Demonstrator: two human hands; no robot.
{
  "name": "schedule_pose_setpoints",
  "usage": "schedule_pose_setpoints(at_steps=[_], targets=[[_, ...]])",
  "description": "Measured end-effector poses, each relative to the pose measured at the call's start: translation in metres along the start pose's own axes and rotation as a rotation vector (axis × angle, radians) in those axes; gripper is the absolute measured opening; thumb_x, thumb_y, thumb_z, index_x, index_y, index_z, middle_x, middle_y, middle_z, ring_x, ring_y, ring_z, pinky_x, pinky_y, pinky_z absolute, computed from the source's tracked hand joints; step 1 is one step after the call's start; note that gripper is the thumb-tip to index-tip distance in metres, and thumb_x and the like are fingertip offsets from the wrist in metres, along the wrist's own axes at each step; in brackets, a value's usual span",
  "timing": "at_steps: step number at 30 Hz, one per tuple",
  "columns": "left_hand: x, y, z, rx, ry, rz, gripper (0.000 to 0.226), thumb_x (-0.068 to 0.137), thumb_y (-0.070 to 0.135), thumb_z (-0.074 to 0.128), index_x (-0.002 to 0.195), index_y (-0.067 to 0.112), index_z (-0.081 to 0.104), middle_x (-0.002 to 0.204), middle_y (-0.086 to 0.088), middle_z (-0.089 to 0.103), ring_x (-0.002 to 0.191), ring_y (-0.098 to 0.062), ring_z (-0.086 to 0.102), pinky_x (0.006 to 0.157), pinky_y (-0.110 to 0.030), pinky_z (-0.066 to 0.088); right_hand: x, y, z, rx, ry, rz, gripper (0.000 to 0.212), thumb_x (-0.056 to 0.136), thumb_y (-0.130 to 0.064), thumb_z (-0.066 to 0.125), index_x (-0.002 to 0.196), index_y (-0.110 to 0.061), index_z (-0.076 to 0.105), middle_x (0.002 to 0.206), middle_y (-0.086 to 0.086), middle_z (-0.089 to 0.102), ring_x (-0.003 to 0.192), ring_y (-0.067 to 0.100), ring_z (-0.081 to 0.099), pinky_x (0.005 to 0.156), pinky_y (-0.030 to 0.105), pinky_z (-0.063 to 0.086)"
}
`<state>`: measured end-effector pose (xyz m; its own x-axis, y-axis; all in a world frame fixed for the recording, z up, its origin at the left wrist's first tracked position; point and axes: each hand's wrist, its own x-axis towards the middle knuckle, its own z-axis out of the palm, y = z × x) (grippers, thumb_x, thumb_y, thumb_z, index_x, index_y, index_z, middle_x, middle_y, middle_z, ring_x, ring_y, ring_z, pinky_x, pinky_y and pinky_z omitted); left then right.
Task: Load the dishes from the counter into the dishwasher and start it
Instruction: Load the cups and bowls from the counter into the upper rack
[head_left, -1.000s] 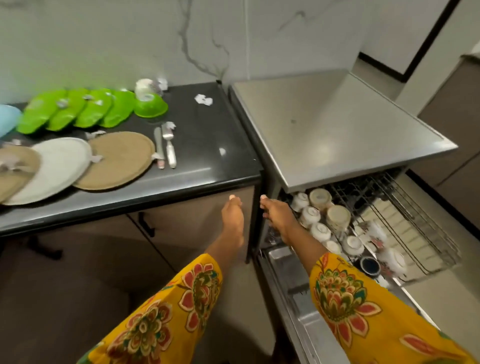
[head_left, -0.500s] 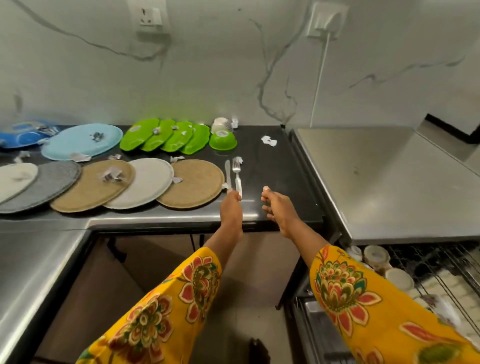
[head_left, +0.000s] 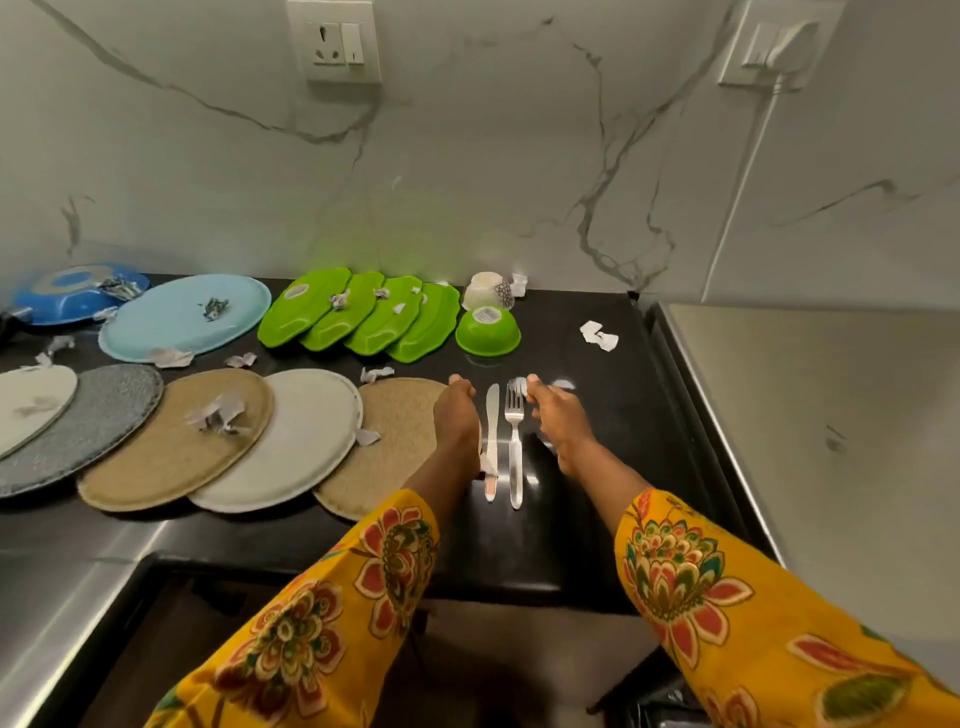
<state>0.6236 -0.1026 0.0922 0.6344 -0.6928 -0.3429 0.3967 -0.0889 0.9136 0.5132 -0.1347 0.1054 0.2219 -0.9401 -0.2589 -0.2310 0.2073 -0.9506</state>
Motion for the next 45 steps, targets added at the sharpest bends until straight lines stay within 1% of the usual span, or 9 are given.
schedule_pose_setpoints(at_steps=[6, 11, 15, 18, 24, 29, 33, 37, 45], targets=[[0.074, 0.007, 0.035, 0.058, 0.047, -0.003, 0.033, 0.099, 0.035, 0.036, 0.071, 0.025, 0.048, 0.078, 0.006, 0.052, 0.084, -0.012, 0.045, 0.077, -0.033, 0.033, 0.080, -0.019, 0.004, -0.035, -0.013, 0.013, 0.030, 0.094, -0.043, 0.049, 0.076, -0.021, 0.059, 0.093, 0.004, 0.058, 0.098, 0.027, 0.054, 0.097, 0.045, 0.041], [0.113, 0.017, 0.055, 0.079, 0.112, -0.054, 0.044, 0.094, 0.034, 0.042, 0.099, -0.006, 0.060, 0.120, -0.034, 0.052, 0.085, -0.037, 0.053, 0.077, -0.048, 0.041, 0.133, -0.027, 0.010, -0.008, -0.041, 0.013, 0.039, 0.093, -0.040, 0.051, 0.119, -0.013, 0.062, 0.119, 0.005, 0.061, 0.115, 0.023, 0.054, 0.105, 0.042, 0.039], [0.139, 0.023, 0.067, 0.069, 0.139, -0.013, 0.029, 0.097, 0.029, 0.041, 0.087, 0.012, 0.063, 0.109, -0.010, 0.064, 0.097, -0.025, 0.057, 0.096, -0.041, 0.044, 0.163, -0.033, 0.019, -0.018, -0.054, -0.003, 0.045, 0.093, -0.039, 0.053, 0.130, -0.013, 0.055, 0.133, 0.005, 0.056, 0.125, 0.021, 0.049, 0.109, 0.039, 0.035], [0.151, 0.025, 0.075, 0.116, 0.156, 0.003, 0.040, 0.098, 0.035, 0.036, 0.106, 0.008, 0.064, 0.117, -0.015, 0.063, 0.107, -0.030, 0.059, 0.099, -0.046, 0.045, 0.178, -0.039, 0.025, -0.047, -0.076, -0.015, 0.054, 0.094, -0.036, 0.052, 0.141, -0.011, 0.042, 0.145, 0.006, 0.044, 0.133, 0.021, 0.040, 0.113, 0.036, 0.030], [0.160, 0.024, 0.086, 0.215, 0.166, 0.023, 0.046, 0.097, 0.037, 0.033, 0.122, 0.005, 0.056, 0.124, -0.020, 0.058, 0.113, -0.035, 0.055, 0.100, -0.047, 0.044, 0.192, -0.038, 0.032, -0.186, -0.097, -0.058, 0.045, 0.096, -0.027, 0.048, 0.139, -0.011, 0.044, 0.140, 0.011, 0.049, 0.129, 0.027, 0.044, 0.104, 0.032, 0.033], [0.164, 0.009, 0.083, 0.221, 0.111, -0.022, 0.061, 0.077, 0.053, 0.033, 0.112, 0.014, 0.064, 0.118, -0.013, 0.064, 0.107, -0.028, 0.060, 0.100, -0.046, 0.045, 0.186, -0.035, 0.023, -0.179, -0.058, -0.061, 0.049, 0.095, -0.027, 0.051, 0.141, -0.013, 0.042, 0.143, 0.009, 0.045, 0.131, 0.025, 0.042, 0.110, 0.033, 0.033], [0.122, 0.024, 0.087, 0.170, 0.030, -0.036, 0.036, 0.094, 0.041, 0.036, 0.098, 0.019, 0.064, 0.113, -0.011, 0.065, 0.105, -0.027, 0.061, 0.099, -0.045, 0.046, 0.169, -0.034, 0.009, -0.159, -0.006, -0.077, 0.045, 0.095, -0.025, 0.051, 0.138, -0.014, 0.045, 0.141, 0.010, 0.047, 0.128, 0.025, 0.045, 0.109, 0.038, 0.035], [0.093, 0.025, 0.088, 0.162, -0.014, -0.023, 0.035, 0.096, 0.039, 0.036, 0.079, 0.022, 0.062, 0.105, -0.012, 0.067, 0.101, -0.030, 0.063, 0.095, -0.050, 0.049, 0.141, -0.030, -0.007, -0.151, 0.053, -0.106, 0.044, 0.095, -0.025, 0.051, 0.137, -0.015, 0.046, 0.139, 0.010, 0.047, 0.127, 0.024, 0.045, 0.109, 0.039, 0.036], [0.010, 0.017, 0.075, 0.180, -0.107, -0.017, 0.040, 0.099, 0.034, 0.034, 0.115, 0.010, 0.062, 0.112, -0.010, 0.065, 0.102, -0.024, 0.061, 0.090, -0.036, 0.048, 0.055, -0.015, -0.042, -0.151, 0.179, -0.139, 0.043, 0.095, -0.027, 0.053, 0.136, -0.016, 0.047, 0.137, 0.007, 0.050, 0.125, 0.022, 0.047, 0.106, 0.035, 0.039]])
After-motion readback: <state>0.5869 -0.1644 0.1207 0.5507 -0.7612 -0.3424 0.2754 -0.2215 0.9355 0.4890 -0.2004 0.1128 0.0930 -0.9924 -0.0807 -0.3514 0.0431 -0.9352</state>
